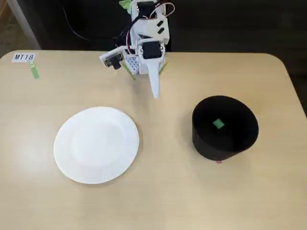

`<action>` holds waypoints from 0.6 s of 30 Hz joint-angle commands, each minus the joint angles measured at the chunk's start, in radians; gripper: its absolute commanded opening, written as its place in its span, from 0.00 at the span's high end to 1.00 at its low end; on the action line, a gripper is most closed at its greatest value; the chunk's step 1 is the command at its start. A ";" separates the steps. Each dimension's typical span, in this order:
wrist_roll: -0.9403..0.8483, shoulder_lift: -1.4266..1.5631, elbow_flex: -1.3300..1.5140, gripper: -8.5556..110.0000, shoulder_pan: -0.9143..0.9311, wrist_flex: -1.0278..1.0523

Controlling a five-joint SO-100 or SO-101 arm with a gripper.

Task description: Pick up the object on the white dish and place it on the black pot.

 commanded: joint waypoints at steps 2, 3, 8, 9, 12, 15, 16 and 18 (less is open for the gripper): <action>-0.008 0.063 0.049 0.93 0.008 0.017; -0.008 0.083 0.067 0.93 0.008 0.023; -0.025 0.127 0.127 0.93 0.008 0.051; -0.031 0.127 0.132 0.93 0.008 0.055; -0.051 0.127 0.156 0.93 0.012 0.063; -0.063 0.127 0.190 0.93 0.012 0.063; -0.066 0.127 0.199 0.93 0.011 0.063; -0.069 0.127 0.216 0.93 0.011 0.063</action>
